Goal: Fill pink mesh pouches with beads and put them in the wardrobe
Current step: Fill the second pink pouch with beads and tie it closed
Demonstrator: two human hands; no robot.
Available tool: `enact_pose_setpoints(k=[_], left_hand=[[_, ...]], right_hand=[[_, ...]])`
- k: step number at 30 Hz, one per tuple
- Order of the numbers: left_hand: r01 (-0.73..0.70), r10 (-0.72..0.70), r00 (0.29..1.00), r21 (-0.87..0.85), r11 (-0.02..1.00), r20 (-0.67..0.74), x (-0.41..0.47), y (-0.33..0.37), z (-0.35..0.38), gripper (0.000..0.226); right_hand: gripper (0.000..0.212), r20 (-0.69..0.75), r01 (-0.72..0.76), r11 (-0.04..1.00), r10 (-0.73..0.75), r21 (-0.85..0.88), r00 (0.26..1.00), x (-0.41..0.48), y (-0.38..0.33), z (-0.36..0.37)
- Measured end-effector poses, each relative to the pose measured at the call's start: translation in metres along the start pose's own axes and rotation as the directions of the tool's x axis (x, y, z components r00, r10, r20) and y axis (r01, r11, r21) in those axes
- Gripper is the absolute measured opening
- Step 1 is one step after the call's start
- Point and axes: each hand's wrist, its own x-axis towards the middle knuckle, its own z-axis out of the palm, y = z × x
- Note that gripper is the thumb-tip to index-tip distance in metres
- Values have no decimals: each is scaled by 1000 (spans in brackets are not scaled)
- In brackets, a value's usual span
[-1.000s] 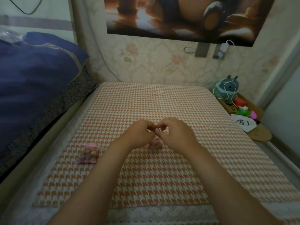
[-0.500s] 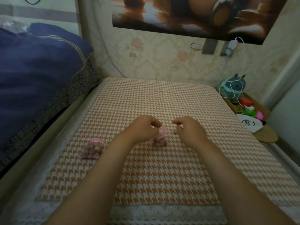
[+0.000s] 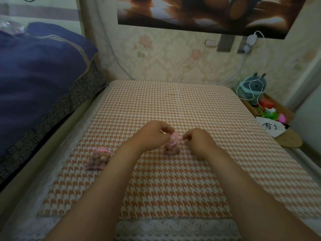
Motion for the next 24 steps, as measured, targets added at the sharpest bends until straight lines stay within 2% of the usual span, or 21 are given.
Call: enact_pose_setpoints(k=[3, 6, 9, 12, 16, 20, 24], left_hand=[[-1, 1, 1000, -8, 1000, -10, -1, 0, 1, 30], [1, -1, 1000, -1, 1000, -15, -2, -1, 1, 30], [-11, 10, 1000, -9, 1000, -28, -6, 1, 1, 24], [-13, 13, 999, -21, 1000, -33, -9, 2, 1, 18], [-33, 32, 999, -27, 999, -41, -11, 2, 2, 24], [-24, 22, 998, -37, 999, -57, -11, 3, 2, 26], [-27, 25, 999, -46, 999, -40, -9, 2, 2, 26]], right_hand=[[20, -90, 32, 984, -16, 175, 996, -4, -9, -11], [18, -216, 157, 920, -82, 360, 973, -12, -29, -27], [12, -239, 255, 871, -165, 421, 957, -27, -46, -40], [8, -203, 295, 885, -234, 361, 951, -40, -51, -40], [16, -157, 307, 943, -287, 130, 945, -38, -46, -32], [21, -177, 314, 941, -290, 127, 940, -37, -43, -35], [22, -21, 312, 950, -311, 25, 950, -39, -38, -37]])
